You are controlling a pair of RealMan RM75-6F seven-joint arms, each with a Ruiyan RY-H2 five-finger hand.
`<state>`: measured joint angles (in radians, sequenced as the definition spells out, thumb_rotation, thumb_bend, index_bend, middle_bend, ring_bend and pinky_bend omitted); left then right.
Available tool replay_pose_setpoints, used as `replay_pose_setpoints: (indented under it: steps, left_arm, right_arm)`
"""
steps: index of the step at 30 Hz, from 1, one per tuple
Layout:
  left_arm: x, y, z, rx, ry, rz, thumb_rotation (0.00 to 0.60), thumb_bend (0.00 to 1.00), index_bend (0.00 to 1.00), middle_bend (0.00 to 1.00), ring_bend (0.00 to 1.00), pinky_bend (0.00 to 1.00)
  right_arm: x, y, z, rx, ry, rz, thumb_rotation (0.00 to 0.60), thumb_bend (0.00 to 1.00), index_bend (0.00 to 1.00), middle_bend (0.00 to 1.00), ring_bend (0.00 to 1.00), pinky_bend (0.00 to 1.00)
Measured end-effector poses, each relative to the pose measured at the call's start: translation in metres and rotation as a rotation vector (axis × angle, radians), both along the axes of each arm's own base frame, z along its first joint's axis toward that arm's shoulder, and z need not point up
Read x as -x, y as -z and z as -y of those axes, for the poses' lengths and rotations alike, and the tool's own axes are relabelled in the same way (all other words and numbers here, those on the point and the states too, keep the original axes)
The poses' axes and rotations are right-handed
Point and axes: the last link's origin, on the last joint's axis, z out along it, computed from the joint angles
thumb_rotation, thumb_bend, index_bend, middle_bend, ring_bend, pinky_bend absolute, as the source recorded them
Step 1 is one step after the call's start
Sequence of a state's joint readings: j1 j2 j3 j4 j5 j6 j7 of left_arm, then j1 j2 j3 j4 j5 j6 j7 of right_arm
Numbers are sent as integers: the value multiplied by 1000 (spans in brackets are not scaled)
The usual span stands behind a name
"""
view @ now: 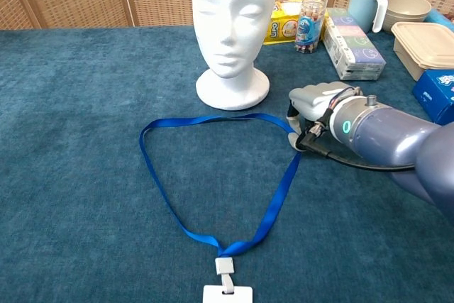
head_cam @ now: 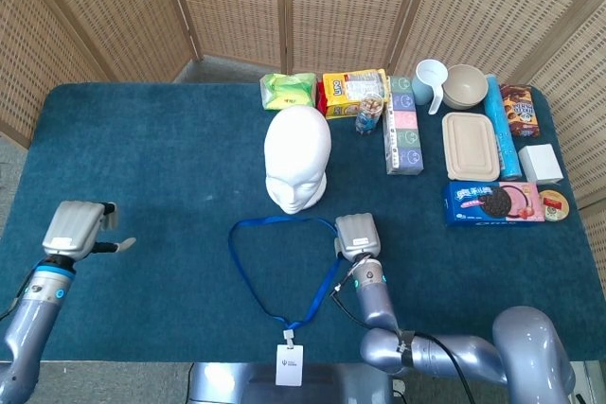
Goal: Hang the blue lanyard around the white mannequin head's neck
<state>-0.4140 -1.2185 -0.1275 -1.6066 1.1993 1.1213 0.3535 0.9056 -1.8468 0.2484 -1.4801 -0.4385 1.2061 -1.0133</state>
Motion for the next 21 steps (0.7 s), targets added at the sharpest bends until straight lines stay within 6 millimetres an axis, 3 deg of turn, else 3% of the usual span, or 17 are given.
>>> replay_pose_setpoints:
  steps: [9,13,21]
  left_arm:
    - [-31,29,-17,62,25,3,379,135,626,909,987,890]
    - [-42,40,-24,84,17,28,379,136,623,987,1000,940]
    - [-60,64,-34,142,0,59,380,138,595,1000,1000,953]
  right_arm:
    - [-3,-2,-3,-5,-9,16,492,581,589,949,1000,1000]
    - [-4,-2,-4,-5,-15,26,493,581,590,950,1000,1000]
    - [-4,-4,-4,-6,-11,35,495,581,593,950,1000,1000]
